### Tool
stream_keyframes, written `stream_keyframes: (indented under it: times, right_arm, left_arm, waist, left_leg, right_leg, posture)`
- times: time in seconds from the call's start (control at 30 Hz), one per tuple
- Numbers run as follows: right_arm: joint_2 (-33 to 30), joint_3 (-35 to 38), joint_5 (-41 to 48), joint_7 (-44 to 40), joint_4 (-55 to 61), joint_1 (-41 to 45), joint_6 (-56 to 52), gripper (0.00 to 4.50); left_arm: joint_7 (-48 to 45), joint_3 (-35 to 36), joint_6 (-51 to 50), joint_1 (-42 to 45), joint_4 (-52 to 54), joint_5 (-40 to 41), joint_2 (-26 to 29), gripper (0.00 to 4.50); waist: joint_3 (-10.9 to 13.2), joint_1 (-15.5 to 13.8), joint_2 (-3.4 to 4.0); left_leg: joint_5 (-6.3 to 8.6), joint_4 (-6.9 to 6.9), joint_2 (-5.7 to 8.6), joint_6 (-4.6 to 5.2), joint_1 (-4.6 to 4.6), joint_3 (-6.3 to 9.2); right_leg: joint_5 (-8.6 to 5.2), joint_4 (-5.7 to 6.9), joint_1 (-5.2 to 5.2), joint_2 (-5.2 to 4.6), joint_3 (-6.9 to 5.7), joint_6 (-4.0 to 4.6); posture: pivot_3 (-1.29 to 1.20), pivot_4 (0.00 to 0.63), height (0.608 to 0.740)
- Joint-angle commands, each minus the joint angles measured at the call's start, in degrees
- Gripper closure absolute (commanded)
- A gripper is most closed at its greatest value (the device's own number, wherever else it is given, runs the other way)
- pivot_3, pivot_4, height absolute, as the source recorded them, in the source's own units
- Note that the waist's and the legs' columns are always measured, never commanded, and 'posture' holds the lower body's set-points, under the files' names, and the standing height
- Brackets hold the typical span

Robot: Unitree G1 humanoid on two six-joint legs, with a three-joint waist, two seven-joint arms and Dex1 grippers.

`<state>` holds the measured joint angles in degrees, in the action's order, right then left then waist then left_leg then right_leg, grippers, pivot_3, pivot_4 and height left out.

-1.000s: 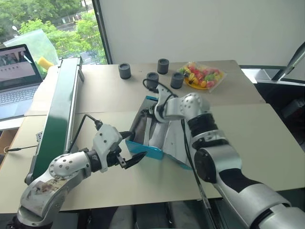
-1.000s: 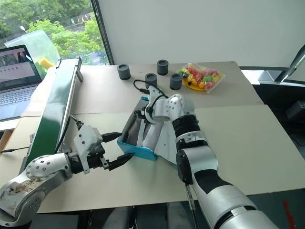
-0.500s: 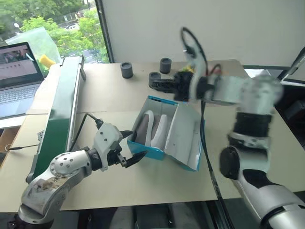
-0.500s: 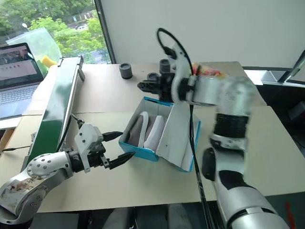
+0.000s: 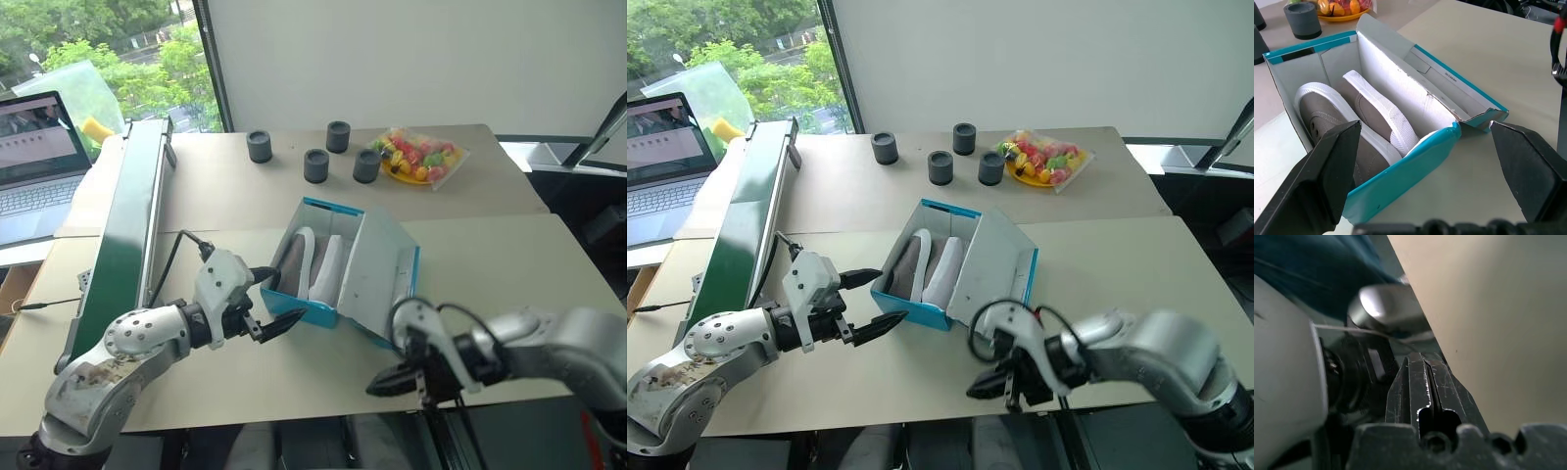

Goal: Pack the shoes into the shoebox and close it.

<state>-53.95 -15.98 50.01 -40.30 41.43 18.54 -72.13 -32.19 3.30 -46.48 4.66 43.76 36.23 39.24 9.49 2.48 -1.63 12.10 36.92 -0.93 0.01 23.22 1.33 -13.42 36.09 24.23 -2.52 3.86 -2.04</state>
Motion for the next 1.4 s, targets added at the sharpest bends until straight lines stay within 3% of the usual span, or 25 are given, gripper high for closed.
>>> stream_keyframes:
  times: [0.03,0.3,0.47,0.67,0.77,0.9,1.07,1.27,1.4]
  right_arm:
    - [5.4,-2.25,-6.68,6.86,-2.63,-0.51,2.49,4.44]
    - [21.3,-2.09,-19.59,22.76,-16.15,-3.29,4.17,4.44]
    - [26.56,1.96,-27.7,30.64,-22.45,-6.78,12.01,4.44]
    - [42.39,15.14,-28.92,40.51,-25.89,-10.8,28.71,4.44]
    - [46.77,18.89,-30.47,43.56,-28.44,-10.89,33.31,4.44]
    - [56.22,30.82,-24.14,49.17,-33.49,-8.35,39.8,4.44]
    - [62.83,39.55,-9.47,45.68,-36.1,-3.59,42.29,4.44]
    - [60.23,41.12,7.02,34.88,-29.37,1.02,40.77,4.44]
    - [53.29,39.18,15.37,28.85,-23.94,6.63,36.47,4.44]
  left_arm:
    - [-0.34,0.94,-0.03,0.63,0.76,0.97,0.69,0.0]
    - [-0.42,0.63,-0.18,1.12,0.23,1.25,1.1,0.0]
    - [-0.56,0.73,-0.28,2.17,-0.37,1.66,1.44,0.0]
    - [-0.12,-0.05,-0.38,2.79,-0.38,1.71,1.08,0.0]
    - [-0.07,-0.13,-0.43,2.92,-0.31,1.84,1.05,0.0]
    - [0.11,0.15,-0.86,3.79,-0.44,2.45,1.07,0.0]
    - [0.14,0.09,-1.48,4.45,-0.49,2.96,1.26,0.0]
    - [0.0,0.71,-1.83,4.41,-0.58,2.97,1.63,0.0]
    - [1.07,1.29,-2.27,4.3,-0.13,2.95,1.17,0.0]
  waist:
    - [0.02,-0.16,-0.12]
    - [0.02,-0.33,-0.2]
    - [-0.12,-0.27,-0.42]
    - [-0.16,-0.3,-0.48]
    - [-0.15,0.04,-0.47]
    - [-0.14,-0.03,-0.44]
    - [-0.09,0.06,-0.36]
    - [0.05,0.39,-0.13]
    - [0.09,0.17,-0.07]
  left_leg:
    - [0.0,0.02,0.0,0.0,-0.04,0.01]
    - [0.0,0.0,0.02,-0.01,0.07,0.04]
    - [0.0,0.0,0.02,-0.02,-0.02,0.04]
    - [-0.11,0.06,0.03,-0.19,-0.12,0.01]
    - [-0.11,0.04,0.0,-0.19,-0.04,0.0]
    - [-0.1,-0.04,0.01,-0.2,0.01,0.03]
    - [-0.11,-0.04,0.02,-0.2,0.0,0.02]
    - [-0.1,-0.09,-0.04,-0.19,-0.06,0.03]
    - [-0.1,-0.08,0.02,-0.19,-0.02,0.03]
  right_leg:
    - [0.0,0.0,-0.05,0.01,-0.01,0.0]
    - [0.15,0.01,0.05,-0.01,0.0,0.26]
    - [0.2,0.0,-0.05,-0.02,0.01,0.3]
    - [0.14,0.07,-0.12,-0.01,0.08,0.0]
    - [0.16,0.09,0.01,0.02,0.11,0.03]
    - [0.36,0.07,0.03,0.0,0.11,0.37]
    - [0.39,0.06,0.0,-0.02,0.11,0.41]
    - [0.37,0.12,0.01,0.07,0.11,0.45]
    - [0.37,0.1,0.01,0.0,0.11,0.43]
  posture:
    - [0.0,0.15,0.74]
    - [0.0,0.15,0.74]
    - [0.0,0.15,0.74]
    - [0.0,0.15,0.74]
    - [0.0,0.15,0.74]
    - [0.0,0.15,0.74]
    - [0.0,0.15,0.74]
    - [0.0,0.15,0.74]
    - [0.0,0.15,0.74]
